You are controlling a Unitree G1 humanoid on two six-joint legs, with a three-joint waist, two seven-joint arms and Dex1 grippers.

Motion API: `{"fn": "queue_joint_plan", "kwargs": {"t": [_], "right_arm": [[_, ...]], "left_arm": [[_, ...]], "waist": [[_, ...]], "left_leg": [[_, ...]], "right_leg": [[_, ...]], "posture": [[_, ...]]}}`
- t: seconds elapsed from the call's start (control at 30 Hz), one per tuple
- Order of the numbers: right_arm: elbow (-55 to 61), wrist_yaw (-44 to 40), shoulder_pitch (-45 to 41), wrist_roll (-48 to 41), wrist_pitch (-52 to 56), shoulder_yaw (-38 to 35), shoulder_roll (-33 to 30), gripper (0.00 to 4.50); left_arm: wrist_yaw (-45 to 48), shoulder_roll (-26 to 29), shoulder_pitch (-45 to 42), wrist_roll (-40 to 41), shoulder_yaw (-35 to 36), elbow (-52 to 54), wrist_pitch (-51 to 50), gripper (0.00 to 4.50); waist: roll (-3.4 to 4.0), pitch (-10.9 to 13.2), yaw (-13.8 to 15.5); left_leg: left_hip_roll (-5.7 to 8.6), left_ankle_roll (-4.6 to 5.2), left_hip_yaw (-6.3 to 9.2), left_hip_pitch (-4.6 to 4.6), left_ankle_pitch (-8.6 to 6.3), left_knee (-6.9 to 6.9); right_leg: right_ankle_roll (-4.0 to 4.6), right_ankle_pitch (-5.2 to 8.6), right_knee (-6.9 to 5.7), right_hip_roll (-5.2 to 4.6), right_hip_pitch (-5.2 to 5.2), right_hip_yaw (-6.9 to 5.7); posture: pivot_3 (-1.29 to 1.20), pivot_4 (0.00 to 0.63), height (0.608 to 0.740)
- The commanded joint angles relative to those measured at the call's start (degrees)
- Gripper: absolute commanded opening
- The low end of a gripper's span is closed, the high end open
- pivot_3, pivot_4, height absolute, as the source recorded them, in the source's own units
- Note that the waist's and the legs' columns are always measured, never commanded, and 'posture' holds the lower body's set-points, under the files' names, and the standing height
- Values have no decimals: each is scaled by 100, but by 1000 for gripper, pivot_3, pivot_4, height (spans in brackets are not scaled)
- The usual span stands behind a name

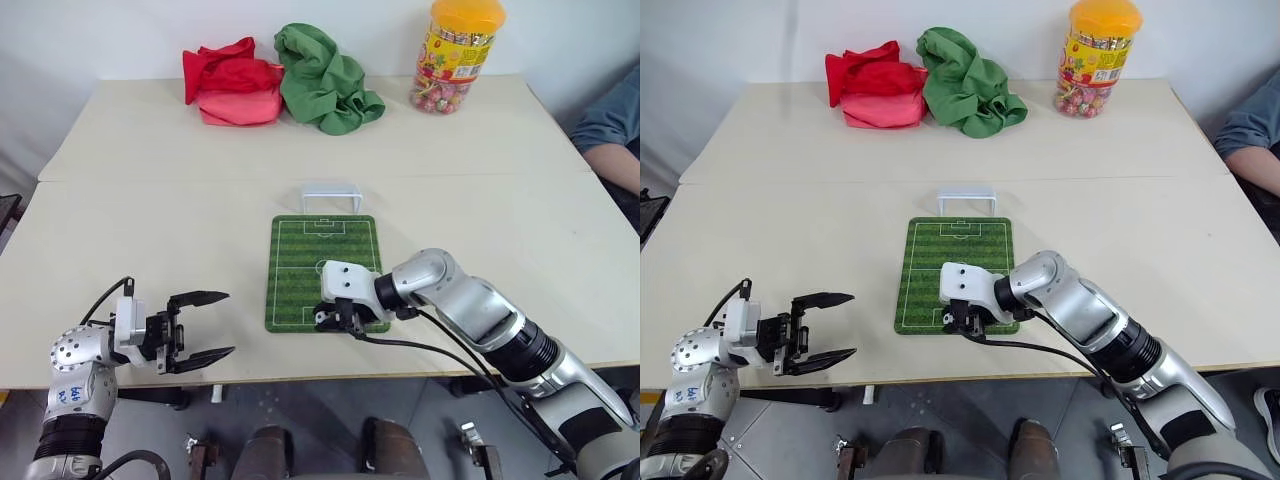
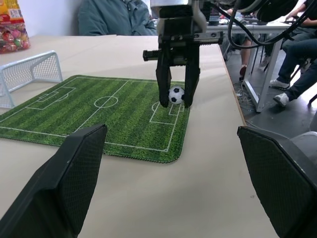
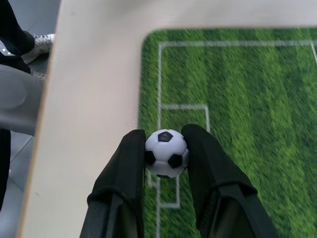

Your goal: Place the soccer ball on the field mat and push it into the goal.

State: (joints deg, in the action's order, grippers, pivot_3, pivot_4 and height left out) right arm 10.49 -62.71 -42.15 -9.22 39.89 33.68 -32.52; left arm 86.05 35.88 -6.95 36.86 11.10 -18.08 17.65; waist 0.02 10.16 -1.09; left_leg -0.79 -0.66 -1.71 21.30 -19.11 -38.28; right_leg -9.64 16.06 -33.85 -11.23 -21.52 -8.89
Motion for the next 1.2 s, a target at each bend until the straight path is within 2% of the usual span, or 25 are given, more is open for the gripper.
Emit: {"fn": "queue_joint_plan", "kwargs": {"t": [0.03, 0.17, 0.23, 0.47, 0.87, 1.2], "right_arm": [[-67, -118, -106, 70, -234, -56, 66, 845], [-201, -174, -90, 132, -349, -37, 125, 845], [-258, -186, -73, 182, -404, -19, 159, 1564], [-182, -228, -93, 174, -418, -151, 197, 3631], [-205, -188, -111, 142, -514, -316, 234, 3631], [513, -282, -244, -483, -101, -975, 211, 3631]], "left_arm": [[379, 11, 61, 140, 127, 223, 37, 4500], [342, -1, 50, 133, 140, 223, 35, 4500], [328, 1, 30, 121, 145, 206, 39, 4500], [288, -6, -61, 97, 145, 144, 35, 4500], [257, -107, -208, 51, 110, 76, 25, 4500], [268, -105, -180, 61, 117, 91, 18, 4500]], "waist": [[0, 0, -30], [0, 0, -53], [0, 0, -57], [0, 0, -56], [0, 0, -56], [0, 0, -53]], "left_leg": [[0, 0, 0, 0, 0, 0], [0, 0, 0, -1, 0, 0], [-1, 0, 0, -1, 0, 0], [-1, 0, 0, -2, 0, 0], [-1, 0, -1, -2, 0, 0], [-1, 0, -1, -2, 0, 0]], "right_leg": [[0, 0, 0, 0, 0, 0], [0, 0, -1, 0, 0, 0], [0, 0, -1, 0, 0, 0], [0, 0, -1, 0, 0, 1], [0, 0, -1, 0, 0, 0], [0, 0, -1, 0, 0, 1]], "posture": [[0, 150, 740], [0, 150, 740], [0, 150, 740], [0, 150, 740], [0, 150, 740], [0, 150, 740]]}}
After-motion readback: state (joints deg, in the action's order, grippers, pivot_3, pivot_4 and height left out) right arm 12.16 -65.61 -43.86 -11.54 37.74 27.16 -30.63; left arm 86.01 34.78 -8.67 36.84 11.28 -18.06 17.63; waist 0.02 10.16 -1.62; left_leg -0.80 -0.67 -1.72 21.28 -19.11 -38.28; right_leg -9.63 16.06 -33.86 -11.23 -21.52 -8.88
